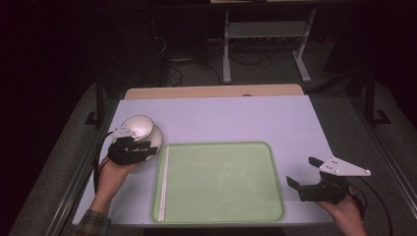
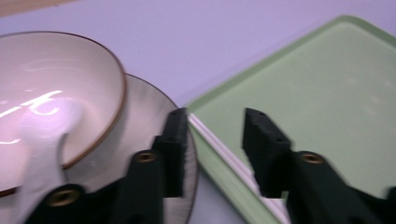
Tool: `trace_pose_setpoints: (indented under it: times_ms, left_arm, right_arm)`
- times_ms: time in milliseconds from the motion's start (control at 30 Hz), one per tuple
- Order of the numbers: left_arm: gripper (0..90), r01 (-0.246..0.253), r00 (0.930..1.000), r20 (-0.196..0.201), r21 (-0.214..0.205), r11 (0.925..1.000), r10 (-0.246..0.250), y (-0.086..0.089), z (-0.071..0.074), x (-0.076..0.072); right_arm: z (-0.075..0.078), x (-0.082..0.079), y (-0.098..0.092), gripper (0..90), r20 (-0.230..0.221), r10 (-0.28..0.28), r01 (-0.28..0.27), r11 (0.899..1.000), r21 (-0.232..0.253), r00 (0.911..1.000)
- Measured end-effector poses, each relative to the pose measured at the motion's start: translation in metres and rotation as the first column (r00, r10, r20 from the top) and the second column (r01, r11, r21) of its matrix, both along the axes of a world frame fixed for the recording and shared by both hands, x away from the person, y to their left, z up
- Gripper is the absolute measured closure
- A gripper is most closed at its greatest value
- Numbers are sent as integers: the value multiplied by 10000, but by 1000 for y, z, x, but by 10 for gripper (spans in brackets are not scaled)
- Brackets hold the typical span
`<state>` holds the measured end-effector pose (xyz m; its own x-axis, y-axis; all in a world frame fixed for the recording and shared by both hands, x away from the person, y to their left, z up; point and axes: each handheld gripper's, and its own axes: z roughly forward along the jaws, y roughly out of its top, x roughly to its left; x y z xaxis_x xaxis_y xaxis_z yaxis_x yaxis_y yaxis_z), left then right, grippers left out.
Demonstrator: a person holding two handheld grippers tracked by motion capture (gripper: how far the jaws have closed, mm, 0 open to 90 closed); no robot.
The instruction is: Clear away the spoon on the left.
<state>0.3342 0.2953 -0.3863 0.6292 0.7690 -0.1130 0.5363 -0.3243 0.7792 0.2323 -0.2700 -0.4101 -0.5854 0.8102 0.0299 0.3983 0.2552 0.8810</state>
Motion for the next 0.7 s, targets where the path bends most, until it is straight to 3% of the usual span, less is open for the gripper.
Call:
trace_pose_setpoints:
  times_ms: [133, 200, 700]
  left_arm:
    - [851, -290, 9996, -4, 17, 9996, 290, 9, 2, 3]
    - [899, -469, 9989, -84, 9, 9989, 469, 14, 1, 4]
    - [900, -1478, 9890, -9, -24, 9890, 1478, 43, 1, 2]
  right_arm:
    - [0, 0, 0, 0, -13, -18, 18, 10000, -4, 10000]
    - [0, 0, 0, 0, -2, -7, 7, 10000, 6, 10000]
    - [0, -1, -1, 0, 8, -30, 30, 10000, 16, 10000]
